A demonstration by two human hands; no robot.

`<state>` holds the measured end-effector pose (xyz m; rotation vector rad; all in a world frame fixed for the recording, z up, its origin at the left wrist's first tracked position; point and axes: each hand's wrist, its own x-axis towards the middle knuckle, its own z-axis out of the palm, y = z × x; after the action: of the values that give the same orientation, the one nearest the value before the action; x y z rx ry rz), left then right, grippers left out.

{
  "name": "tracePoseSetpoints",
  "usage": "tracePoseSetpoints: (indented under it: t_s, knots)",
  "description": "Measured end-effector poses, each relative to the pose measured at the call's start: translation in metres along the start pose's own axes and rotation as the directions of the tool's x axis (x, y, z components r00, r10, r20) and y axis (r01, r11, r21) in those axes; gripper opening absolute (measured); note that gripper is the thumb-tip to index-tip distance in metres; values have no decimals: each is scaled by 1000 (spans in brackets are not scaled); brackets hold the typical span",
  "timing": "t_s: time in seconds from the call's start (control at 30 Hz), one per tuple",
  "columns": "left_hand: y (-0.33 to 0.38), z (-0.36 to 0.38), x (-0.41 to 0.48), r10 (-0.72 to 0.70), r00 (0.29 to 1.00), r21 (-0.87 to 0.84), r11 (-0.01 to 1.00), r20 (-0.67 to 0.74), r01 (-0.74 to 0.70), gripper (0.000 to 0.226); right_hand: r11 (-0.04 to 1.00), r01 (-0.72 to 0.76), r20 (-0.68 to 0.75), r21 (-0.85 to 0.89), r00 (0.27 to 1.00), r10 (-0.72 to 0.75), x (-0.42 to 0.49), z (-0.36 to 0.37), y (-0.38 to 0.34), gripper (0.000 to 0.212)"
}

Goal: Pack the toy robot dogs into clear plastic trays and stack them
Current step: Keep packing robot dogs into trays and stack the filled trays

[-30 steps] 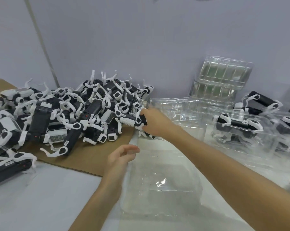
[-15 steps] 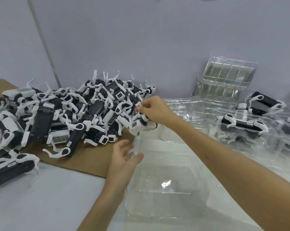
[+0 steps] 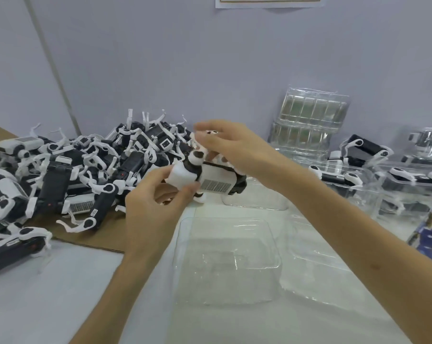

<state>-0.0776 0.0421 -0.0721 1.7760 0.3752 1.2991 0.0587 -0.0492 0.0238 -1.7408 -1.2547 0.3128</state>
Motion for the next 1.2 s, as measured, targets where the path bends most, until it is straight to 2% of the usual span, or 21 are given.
tracePoseSetpoints:
  t_s: [0.1,0.2,0.27,0.37,0.43,0.53,0.57,0.63,0.7,0.77,0.87,0.97,1.07,1.2]
  knots:
    - [10,6,-3,-99,992,-153,984,-72,87,2,970,152,11,-190,988,-153,-28,-2,7,52]
    - [14,12,-5,-267,964,-291,923,-13,251,17,817,298,28,-493,945,-327,-47,0,21,60]
    - [10,13,-7,-306,952,-258,917,30,303,28,783,322,6,-532,926,-377,-51,-3,30,57]
    - [-3,10,-9,-241,970,-144,960,11,240,44,850,273,-27,-450,947,-319,-56,-7,41,50]
    - [-16,4,-11,-216,976,-135,967,2,214,37,898,214,-44,-384,968,-249,-58,-9,51,45]
    - [-42,-2,-20,-318,941,-19,947,115,322,13,954,118,-30,-277,991,-131,-60,-7,65,29]
    - [-50,-2,-24,-384,907,3,921,173,389,14,955,96,-11,-280,995,-103,-60,-5,70,23]
    - [-61,0,-32,-480,835,-20,864,270,503,21,953,52,54,-297,998,-38,-62,2,81,19]
    - [-64,2,-35,-507,799,-38,836,325,547,24,948,-1,114,-318,993,39,-66,10,91,22]
    - [-64,2,-35,-500,802,-37,841,327,540,29,939,-38,136,-341,987,89,-70,16,100,21]
    - [-62,2,-35,-467,814,-23,863,345,505,35,921,-33,127,-388,988,89,-71,19,107,18]
    - [-61,2,-36,-452,824,-15,874,342,486,41,901,-34,131,-432,986,101,-71,19,108,24]
    - [-60,1,-35,-468,821,18,872,328,490,33,841,33,160,-539,985,65,-73,22,111,29]
    - [-56,0,-37,-447,798,46,881,404,470,16,798,64,229,-600,969,95,-72,23,113,29]
